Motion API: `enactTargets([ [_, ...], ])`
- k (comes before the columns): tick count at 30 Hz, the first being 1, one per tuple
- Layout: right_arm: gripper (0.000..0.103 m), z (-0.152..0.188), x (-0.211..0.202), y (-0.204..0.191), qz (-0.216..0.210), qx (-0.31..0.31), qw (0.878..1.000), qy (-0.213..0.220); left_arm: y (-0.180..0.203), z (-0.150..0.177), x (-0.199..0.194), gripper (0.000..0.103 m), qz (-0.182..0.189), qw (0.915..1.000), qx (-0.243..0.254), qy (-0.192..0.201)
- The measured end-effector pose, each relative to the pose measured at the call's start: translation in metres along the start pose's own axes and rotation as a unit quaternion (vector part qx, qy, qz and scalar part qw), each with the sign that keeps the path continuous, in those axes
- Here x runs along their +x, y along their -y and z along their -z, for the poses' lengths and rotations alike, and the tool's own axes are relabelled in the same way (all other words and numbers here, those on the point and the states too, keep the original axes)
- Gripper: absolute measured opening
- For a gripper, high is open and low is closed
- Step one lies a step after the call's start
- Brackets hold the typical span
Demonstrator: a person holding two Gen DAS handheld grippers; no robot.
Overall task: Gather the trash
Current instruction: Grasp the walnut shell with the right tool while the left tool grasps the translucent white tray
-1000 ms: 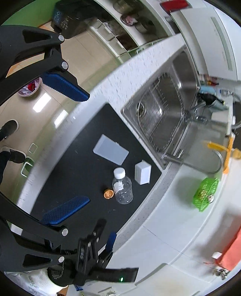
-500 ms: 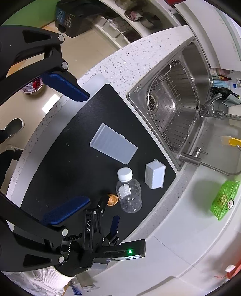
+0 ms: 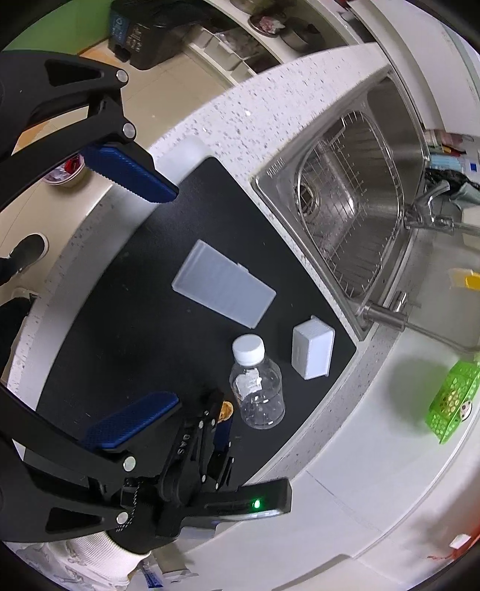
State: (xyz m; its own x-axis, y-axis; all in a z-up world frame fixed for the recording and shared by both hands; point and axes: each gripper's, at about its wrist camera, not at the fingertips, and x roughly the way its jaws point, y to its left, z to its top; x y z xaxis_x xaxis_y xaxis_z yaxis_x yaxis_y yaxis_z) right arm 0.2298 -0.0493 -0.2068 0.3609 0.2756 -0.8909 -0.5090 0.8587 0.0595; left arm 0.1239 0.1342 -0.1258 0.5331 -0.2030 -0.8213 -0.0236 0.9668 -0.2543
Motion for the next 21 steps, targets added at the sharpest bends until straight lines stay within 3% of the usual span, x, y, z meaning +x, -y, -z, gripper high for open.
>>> enactTargets([
  [11, 0.037, 0.011, -0.048, 0.022, -0.015, 0.026, 0.999, 0.018, 0.022, -0.027, 0.054, 0.1, -0.001, 0.9983, 0.051, -0.027],
  [17, 0.037, 0.017, -0.06, 0.036, -0.018, 0.04, 0.999, 0.024, 0.019, -0.031, 0.088, 0.1, -0.023, 0.9963, 0.066, -0.051],
  [21, 0.037, 0.02, -0.061, 0.041, -0.016, 0.045, 0.999, 0.021, 0.019, -0.029, 0.1, 0.1, -0.041, 0.9946, 0.083, -0.046],
])
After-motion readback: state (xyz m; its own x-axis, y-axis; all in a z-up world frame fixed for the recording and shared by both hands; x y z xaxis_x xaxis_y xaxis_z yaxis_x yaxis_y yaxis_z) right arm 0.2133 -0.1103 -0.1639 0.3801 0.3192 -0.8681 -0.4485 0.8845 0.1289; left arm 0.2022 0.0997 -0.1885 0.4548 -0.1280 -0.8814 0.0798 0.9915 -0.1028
